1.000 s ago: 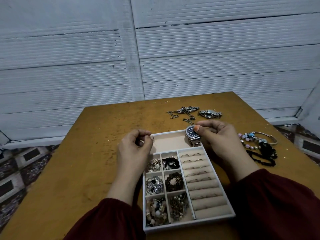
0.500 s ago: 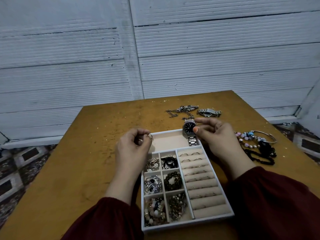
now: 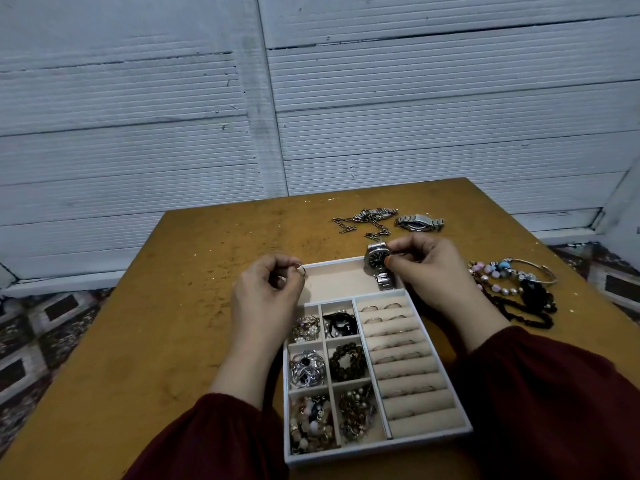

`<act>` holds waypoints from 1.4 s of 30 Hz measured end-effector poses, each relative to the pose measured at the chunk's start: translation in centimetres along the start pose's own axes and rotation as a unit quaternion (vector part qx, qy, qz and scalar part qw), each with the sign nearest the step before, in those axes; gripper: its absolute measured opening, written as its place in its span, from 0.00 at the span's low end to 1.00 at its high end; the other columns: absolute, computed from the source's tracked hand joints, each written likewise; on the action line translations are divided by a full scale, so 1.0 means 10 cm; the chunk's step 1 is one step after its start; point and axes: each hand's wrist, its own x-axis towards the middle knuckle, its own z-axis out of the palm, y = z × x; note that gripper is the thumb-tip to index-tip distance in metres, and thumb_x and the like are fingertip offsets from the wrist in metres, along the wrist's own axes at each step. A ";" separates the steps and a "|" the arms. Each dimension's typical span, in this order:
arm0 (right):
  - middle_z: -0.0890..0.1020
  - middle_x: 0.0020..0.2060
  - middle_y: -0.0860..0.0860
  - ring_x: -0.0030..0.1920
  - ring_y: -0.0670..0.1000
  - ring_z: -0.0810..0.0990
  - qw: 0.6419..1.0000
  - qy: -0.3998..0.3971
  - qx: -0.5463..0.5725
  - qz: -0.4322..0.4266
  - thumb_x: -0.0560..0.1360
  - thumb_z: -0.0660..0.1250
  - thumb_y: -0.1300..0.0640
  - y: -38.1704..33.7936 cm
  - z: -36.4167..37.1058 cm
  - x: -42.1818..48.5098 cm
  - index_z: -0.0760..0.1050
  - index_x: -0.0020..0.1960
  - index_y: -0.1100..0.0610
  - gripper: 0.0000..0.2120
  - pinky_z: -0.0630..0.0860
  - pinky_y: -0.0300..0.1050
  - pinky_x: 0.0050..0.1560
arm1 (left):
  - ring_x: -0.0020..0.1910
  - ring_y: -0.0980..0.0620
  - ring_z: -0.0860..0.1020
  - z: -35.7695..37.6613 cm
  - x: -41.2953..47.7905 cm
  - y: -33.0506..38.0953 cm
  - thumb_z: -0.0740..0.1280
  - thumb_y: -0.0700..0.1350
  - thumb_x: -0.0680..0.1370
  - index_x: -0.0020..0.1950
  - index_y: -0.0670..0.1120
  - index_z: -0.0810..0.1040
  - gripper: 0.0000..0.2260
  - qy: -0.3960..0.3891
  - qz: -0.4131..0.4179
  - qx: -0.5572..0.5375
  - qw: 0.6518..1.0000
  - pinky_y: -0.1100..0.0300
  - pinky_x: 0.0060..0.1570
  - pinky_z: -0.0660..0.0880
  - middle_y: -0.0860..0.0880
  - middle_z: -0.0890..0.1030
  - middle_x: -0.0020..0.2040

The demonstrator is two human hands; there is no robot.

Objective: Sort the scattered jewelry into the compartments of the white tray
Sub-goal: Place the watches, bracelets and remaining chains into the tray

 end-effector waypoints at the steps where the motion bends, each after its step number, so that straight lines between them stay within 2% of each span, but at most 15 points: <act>1: 0.81 0.37 0.57 0.35 0.50 0.77 1.000 -0.007 0.002 0.000 0.71 0.70 0.67 0.00 0.00 -0.01 0.77 0.42 0.54 0.08 0.75 0.43 0.41 | 0.35 0.57 0.77 0.00 0.00 0.00 0.69 0.37 0.74 0.38 0.56 0.77 0.13 0.001 0.001 -0.004 1.000 0.70 0.34 0.74 0.55 0.81 0.36; 5: 0.80 0.35 0.52 0.30 0.42 0.77 1.000 -0.020 0.021 -0.010 0.71 0.69 0.69 -0.02 -0.04 -0.01 0.76 0.42 0.57 0.08 0.73 0.32 0.34 | 0.35 0.57 0.77 0.01 0.02 -0.01 0.69 0.37 0.74 0.38 0.57 0.77 0.13 -0.001 0.004 -0.004 1.000 0.72 0.33 0.72 0.55 0.81 0.37; 7: 0.78 0.35 0.50 0.30 0.40 0.77 0.999 -0.022 0.027 -0.011 0.72 0.68 0.69 -0.03 -0.05 0.00 0.76 0.44 0.56 0.09 0.73 0.31 0.34 | 0.35 0.58 0.77 0.01 0.02 -0.01 0.69 0.37 0.74 0.39 0.57 0.77 0.13 -0.002 0.005 -0.002 1.000 0.73 0.32 0.71 0.55 0.81 0.37; 12: 0.77 0.40 0.54 0.40 0.50 0.77 0.998 -0.058 -0.032 -0.010 0.75 0.66 0.67 -0.02 -0.04 0.02 0.78 0.52 0.53 0.11 0.76 0.44 0.48 | 0.35 0.58 0.77 0.02 0.02 -0.01 0.69 0.37 0.74 0.39 0.57 0.77 0.13 -0.003 0.004 -0.006 1.000 0.74 0.32 0.71 0.56 0.81 0.37; 15: 0.77 0.40 0.52 0.40 0.49 0.77 0.995 -0.071 -0.069 -0.016 0.74 0.66 0.66 -0.03 -0.03 0.04 0.78 0.52 0.53 0.11 0.76 0.45 0.48 | 0.36 0.58 0.77 0.02 0.02 -0.03 0.69 0.37 0.74 0.38 0.56 0.77 0.13 -0.002 0.003 -0.004 1.000 0.72 0.33 0.72 0.56 0.81 0.37; 19: 0.76 0.39 0.52 0.39 0.50 0.75 0.986 -0.101 -0.130 -0.033 0.75 0.65 0.64 -0.05 -0.04 0.07 0.78 0.58 0.50 0.15 0.76 0.45 0.45 | 0.35 0.59 0.76 0.04 0.03 -0.04 0.70 0.38 0.74 0.39 0.56 0.78 0.12 -0.004 0.006 -0.002 1.000 0.70 0.34 0.72 0.55 0.81 0.37; 21: 0.79 0.42 0.54 0.42 0.53 0.79 0.977 -0.109 -0.174 -0.054 0.74 0.65 0.63 -0.07 -0.04 0.06 0.78 0.58 0.50 0.15 0.78 0.47 0.45 | 0.34 0.58 0.76 0.05 0.03 -0.04 0.70 0.39 0.74 0.39 0.56 0.78 0.11 -0.009 0.006 -0.004 1.000 0.68 0.35 0.72 0.55 0.81 0.37; 24: 0.80 0.45 0.49 0.49 0.52 0.78 0.962 -0.098 -0.240 -0.082 0.72 0.70 0.57 -0.07 -0.04 0.04 0.78 0.55 0.47 0.13 0.78 0.46 0.45 | 0.35 0.57 0.77 0.05 0.03 -0.04 0.70 0.39 0.74 0.39 0.56 0.78 0.11 -0.017 0.002 -0.007 1.000 0.65 0.36 0.72 0.54 0.81 0.38; 26: 0.77 0.47 0.47 0.53 0.51 0.74 0.960 -0.088 -0.251 -0.091 0.71 0.70 0.54 -0.05 -0.04 0.05 0.78 0.55 0.46 0.12 0.75 0.49 0.52 | 0.35 0.57 0.76 0.05 0.03 -0.04 0.70 0.39 0.74 0.40 0.55 0.78 0.10 -0.017 0.001 -0.007 1.000 0.65 0.36 0.71 0.53 0.81 0.38; 29: 0.74 0.50 0.46 0.58 0.49 0.67 0.963 -0.084 -0.238 -0.091 0.72 0.71 0.53 -0.03 -0.08 0.06 0.78 0.53 0.44 0.11 0.67 0.46 0.58 | 0.36 0.57 0.77 0.06 0.04 -0.04 0.70 0.39 0.74 0.40 0.56 0.78 0.10 -0.019 -0.001 -0.006 1.000 0.64 0.37 0.72 0.53 0.82 0.39; 32: 0.78 0.54 0.46 0.59 0.51 0.72 0.972 -0.099 -0.198 -0.078 0.72 0.70 0.50 -0.01 -0.12 0.10 0.79 0.48 0.38 0.08 0.71 0.53 0.62 | 0.40 0.54 0.80 0.06 0.03 -0.02 0.70 0.38 0.74 0.40 0.55 0.78 0.11 -0.024 -0.008 -0.010 1.000 0.63 0.39 0.74 0.53 0.82 0.40; 34: 0.79 0.56 0.47 0.58 0.51 0.74 0.974 -0.102 -0.192 -0.070 0.71 0.69 0.48 0.03 -0.14 0.13 0.79 0.49 0.36 0.08 0.72 0.56 0.62 | 0.41 0.54 0.80 0.06 0.02 -0.01 0.70 0.38 0.74 0.40 0.56 0.78 0.11 -0.025 -0.006 -0.008 1.000 0.63 0.39 0.74 0.53 0.82 0.41; 39: 0.80 0.48 0.48 0.48 0.53 0.79 0.982 -0.087 -0.157 -0.062 0.75 0.69 0.55 0.07 -0.11 0.17 0.80 0.53 0.45 0.08 0.76 0.54 0.56 | 0.39 0.55 0.79 0.07 0.03 -0.01 0.70 0.39 0.74 0.39 0.56 0.77 0.11 -0.025 -0.004 -0.007 1.000 0.65 0.38 0.73 0.53 0.82 0.40; 42: 0.81 0.49 0.48 0.48 0.54 0.80 0.984 -0.083 -0.142 -0.065 0.74 0.69 0.55 0.09 -0.09 0.17 0.79 0.53 0.45 0.08 0.76 0.57 0.55 | 0.38 0.57 0.78 0.07 0.03 0.00 0.70 0.39 0.74 0.39 0.56 0.77 0.11 -0.029 0.003 0.001 1.000 0.68 0.37 0.72 0.54 0.82 0.40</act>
